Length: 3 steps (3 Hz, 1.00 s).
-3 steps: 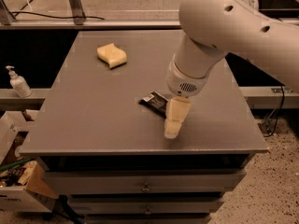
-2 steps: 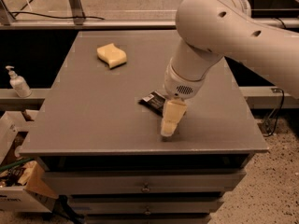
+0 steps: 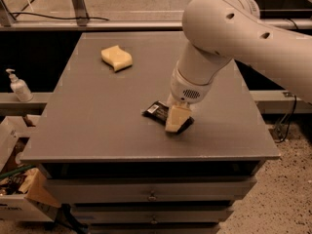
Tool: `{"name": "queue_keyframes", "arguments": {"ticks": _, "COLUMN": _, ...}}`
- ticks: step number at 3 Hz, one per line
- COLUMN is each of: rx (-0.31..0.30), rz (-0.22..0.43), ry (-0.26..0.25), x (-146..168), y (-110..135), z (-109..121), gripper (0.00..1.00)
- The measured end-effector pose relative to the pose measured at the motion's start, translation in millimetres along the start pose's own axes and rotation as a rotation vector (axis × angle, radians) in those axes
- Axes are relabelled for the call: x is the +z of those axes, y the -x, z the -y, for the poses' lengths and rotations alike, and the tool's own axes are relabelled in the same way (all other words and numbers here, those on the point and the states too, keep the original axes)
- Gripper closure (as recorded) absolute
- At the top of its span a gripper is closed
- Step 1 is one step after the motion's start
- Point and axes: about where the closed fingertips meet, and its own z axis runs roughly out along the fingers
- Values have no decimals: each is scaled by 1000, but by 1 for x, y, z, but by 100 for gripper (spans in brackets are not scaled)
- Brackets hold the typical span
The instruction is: Move rxbar chocolate near orange
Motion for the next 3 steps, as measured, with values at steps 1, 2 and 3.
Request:
{"name": "queue_keyframes", "arguments": {"ticks": 1, "rx": 0, "rz": 0, "ry": 0, "x": -3, "y": 1, "z": 0, "gripper": 85}}
{"name": "queue_keyframes", "arguments": {"ticks": 2, "rx": 32, "rz": -8, "ry": -41, "x": -21, "y": -18, "z": 9, "gripper": 100}}
{"name": "queue_keyframes", "arguments": {"ticks": 3, "rx": 87, "rz": -29, "ry": -92, "x": -43, "y": -46, "z": 16, "gripper": 100}}
